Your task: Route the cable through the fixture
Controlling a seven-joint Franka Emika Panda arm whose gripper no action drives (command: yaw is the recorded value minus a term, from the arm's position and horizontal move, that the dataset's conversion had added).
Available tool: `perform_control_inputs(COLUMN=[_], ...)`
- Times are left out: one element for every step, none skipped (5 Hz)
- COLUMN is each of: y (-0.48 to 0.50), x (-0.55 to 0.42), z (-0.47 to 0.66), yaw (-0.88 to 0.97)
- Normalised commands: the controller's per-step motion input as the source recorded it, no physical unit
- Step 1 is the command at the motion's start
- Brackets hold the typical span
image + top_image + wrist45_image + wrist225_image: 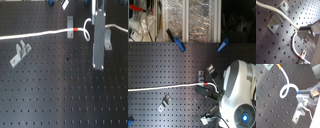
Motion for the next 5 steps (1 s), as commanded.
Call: perform_control_inputs(y=[0.297,0.163,0.000,-0.216,-0.008], x=[0.002,0.030,0.000,0.090,-0.001], z=[0.10,0.00,0.03,0.12,0.03], yaw=[0.11,0.08,0.00,-0.28,0.00])
